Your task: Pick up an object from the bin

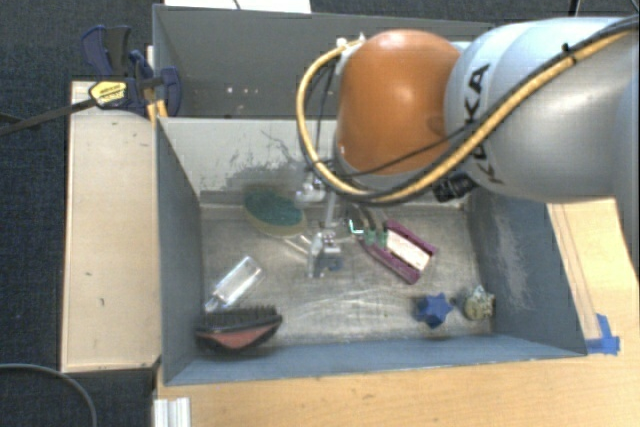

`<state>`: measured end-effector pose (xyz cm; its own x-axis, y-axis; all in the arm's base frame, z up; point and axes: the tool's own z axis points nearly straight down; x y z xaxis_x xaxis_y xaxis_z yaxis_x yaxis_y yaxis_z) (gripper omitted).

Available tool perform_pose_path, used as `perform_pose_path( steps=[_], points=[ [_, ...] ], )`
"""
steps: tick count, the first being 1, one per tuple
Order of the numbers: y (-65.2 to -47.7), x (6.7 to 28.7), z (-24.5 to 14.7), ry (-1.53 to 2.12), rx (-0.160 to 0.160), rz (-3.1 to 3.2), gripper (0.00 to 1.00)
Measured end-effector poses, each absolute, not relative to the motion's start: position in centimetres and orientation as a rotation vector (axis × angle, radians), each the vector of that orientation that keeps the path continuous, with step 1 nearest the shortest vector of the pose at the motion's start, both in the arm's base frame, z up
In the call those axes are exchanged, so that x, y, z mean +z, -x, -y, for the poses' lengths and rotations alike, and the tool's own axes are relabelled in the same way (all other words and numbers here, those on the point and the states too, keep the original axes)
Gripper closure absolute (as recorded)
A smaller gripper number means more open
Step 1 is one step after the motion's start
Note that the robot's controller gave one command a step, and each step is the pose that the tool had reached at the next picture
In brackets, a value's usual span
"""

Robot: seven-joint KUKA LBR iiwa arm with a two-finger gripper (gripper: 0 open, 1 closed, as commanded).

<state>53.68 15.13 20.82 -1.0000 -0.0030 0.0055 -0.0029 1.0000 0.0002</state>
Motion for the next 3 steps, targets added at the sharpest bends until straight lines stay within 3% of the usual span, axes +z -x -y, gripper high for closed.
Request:
perform_pose_path(
  steps=[1,2,3],
  points=[
    [-51.1,8.8,-22.0,-0.344,-0.002,3.148,0.0],
    [-52.6,10.2,-24.4,-0.403,0.0,3.121,0.0],
    [-52.5,10.1,-25.2,-0.794,-0.003,3.048,0.0]
  ],
)
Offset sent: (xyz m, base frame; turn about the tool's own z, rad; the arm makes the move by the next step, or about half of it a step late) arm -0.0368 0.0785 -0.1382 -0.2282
